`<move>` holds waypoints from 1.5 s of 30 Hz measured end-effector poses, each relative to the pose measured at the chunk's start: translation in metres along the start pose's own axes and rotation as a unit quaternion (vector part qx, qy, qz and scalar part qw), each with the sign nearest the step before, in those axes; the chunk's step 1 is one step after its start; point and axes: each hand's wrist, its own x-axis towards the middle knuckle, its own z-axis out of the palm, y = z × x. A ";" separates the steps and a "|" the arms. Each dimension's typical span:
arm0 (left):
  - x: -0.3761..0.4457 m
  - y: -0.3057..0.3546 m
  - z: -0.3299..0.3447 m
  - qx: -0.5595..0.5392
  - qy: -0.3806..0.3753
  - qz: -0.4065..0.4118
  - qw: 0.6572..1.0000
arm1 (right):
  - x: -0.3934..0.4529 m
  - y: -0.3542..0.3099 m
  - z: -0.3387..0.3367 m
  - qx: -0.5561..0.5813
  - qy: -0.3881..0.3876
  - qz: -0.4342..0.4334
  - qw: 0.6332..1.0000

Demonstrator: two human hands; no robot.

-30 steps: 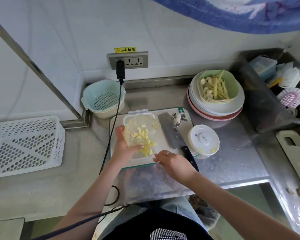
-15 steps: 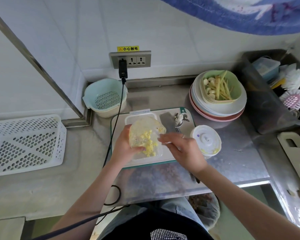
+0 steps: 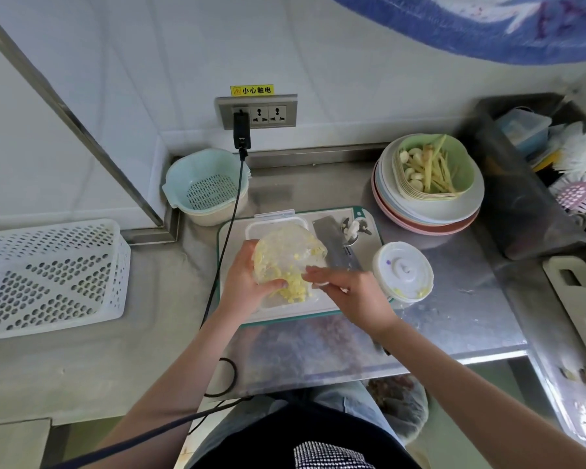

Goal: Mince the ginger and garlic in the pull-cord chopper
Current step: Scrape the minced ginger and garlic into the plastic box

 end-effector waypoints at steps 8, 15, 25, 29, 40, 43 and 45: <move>0.001 0.006 -0.008 -0.030 0.013 -0.027 0.999 | -0.009 0.004 0.000 -0.012 -0.096 0.057 0.994; -0.002 0.007 -0.003 -0.030 0.002 -0.022 0.999 | 0.019 -0.003 -0.005 -0.031 0.024 -0.004 0.999; -0.004 0.008 0.003 -0.037 0.030 -0.038 0.998 | -0.018 0.011 -0.002 -0.062 -0.044 -0.012 0.997; -0.007 0.005 0.005 -0.151 0.059 -0.106 0.981 | -0.024 0.026 0.007 -0.171 -0.126 -0.005 0.977; 0.019 0.031 -0.016 -0.337 0.072 -0.299 0.890 | -0.005 0.001 0.013 -0.133 -0.003 0.009 0.991; 0.023 0.031 -0.023 -0.383 0.060 -0.341 0.857 | 0.004 -0.023 -0.011 0.026 0.088 0.061 0.994; 0.023 0.033 -0.028 -0.403 0.055 -0.357 0.841 | 0.016 -0.038 -0.026 0.076 0.129 0.039 0.988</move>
